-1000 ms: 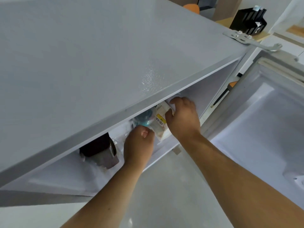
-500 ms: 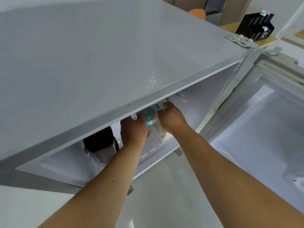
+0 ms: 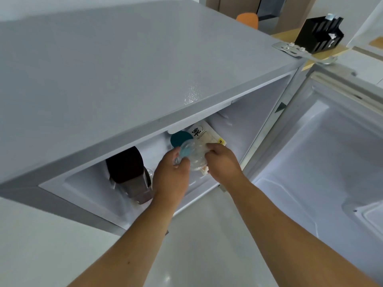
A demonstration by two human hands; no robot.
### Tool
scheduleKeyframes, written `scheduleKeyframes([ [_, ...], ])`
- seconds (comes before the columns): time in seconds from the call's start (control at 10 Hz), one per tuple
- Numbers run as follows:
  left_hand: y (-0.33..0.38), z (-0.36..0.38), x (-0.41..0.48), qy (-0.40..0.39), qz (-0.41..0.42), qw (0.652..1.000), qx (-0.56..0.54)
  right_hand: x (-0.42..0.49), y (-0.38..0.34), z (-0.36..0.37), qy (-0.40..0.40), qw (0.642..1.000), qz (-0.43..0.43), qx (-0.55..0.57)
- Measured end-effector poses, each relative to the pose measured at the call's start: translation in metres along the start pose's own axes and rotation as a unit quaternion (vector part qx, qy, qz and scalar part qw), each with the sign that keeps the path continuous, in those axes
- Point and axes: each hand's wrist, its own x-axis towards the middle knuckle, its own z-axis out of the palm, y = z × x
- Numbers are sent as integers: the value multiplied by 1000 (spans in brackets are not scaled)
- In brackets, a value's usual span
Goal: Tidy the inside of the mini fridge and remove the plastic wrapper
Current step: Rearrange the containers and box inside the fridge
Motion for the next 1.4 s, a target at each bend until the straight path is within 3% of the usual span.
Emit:
scheduleKeyframes([
  [0.3, -61, 14, -22, -63, -93, 994, 5, -4, 55, 38, -33, 994, 80, -66],
  [0.5, -77, 24, -13, -81, -142, 986, -41, 6, 78, 60, -8, 992, 105, -75],
  [0.6, -78, 28, -9, -80, -151, 984, -54, 9, 85, 65, -26, 987, 98, -121],
  [0.7, -77, 29, -10, -76, -142, 986, -44, 4, 87, 63, -23, 994, 93, -51],
  [1.0, -76, 2, -34, 57, -129, 990, 4, -13, 69, 69, 10, 996, 90, -15],
  [1.2, -74, 7, -19, 36, -132, 990, 26, -18, 66, 91, -66, 993, 94, 24],
  [1.4, -72, 13, -14, 14, -130, 991, 9, -11, 60, 101, -76, 996, 42, -2],
])
